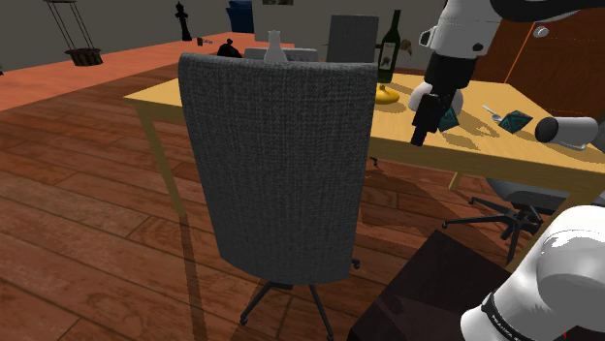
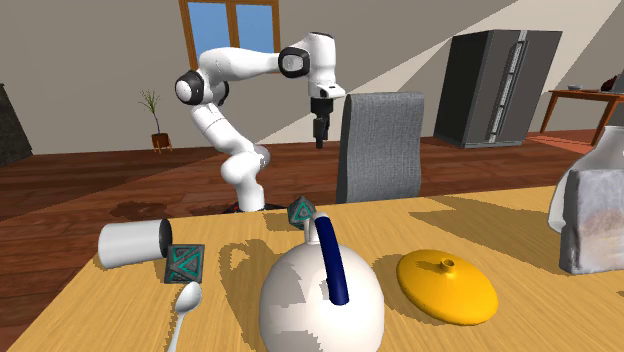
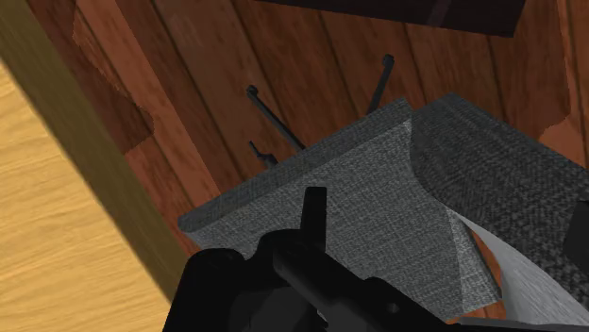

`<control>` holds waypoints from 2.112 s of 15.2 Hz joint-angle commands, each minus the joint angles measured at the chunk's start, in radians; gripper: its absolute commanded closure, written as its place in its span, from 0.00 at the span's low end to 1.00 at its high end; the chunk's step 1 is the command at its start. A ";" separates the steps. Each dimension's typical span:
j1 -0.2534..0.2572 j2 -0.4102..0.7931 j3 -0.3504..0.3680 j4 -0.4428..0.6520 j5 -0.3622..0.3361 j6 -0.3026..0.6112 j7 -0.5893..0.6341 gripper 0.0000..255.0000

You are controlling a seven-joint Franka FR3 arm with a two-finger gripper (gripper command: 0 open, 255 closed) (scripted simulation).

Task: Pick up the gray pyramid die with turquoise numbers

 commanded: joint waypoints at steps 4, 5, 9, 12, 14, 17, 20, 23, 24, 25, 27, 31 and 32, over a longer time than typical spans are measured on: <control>-0.019 0.069 -0.049 0.037 -0.064 -0.022 -0.078 0.00; -0.025 0.093 -0.065 0.052 -0.086 -0.029 -0.104 0.00; -0.047 0.199 -0.123 0.119 -0.169 -0.050 -0.205 0.00; -0.064 0.285 -0.162 0.178 -0.227 -0.062 -0.279 0.00; -0.074 0.345 -0.186 0.222 -0.264 -0.069 -0.328 0.00; -0.090 0.439 -0.220 0.295 -0.317 -0.078 -0.401 0.00; -0.105 0.539 -0.250 0.377 -0.365 -0.085 -0.473 0.00; -0.123 0.642 -0.278 0.467 -0.408 -0.091 -0.545 0.00; -0.129 0.678 -0.286 0.499 -0.421 -0.094 -0.568 0.00; -0.135 0.714 -0.295 0.533 -0.434 -0.096 -0.592 0.00; -0.149 0.788 -0.310 0.603 -0.458 -0.101 -0.640 0.00; -0.152 0.796 -0.312 0.571 -0.460 -0.065 -0.632 0.00; -0.153 0.796 -0.312 0.558 -0.460 -0.052 -0.628 0.00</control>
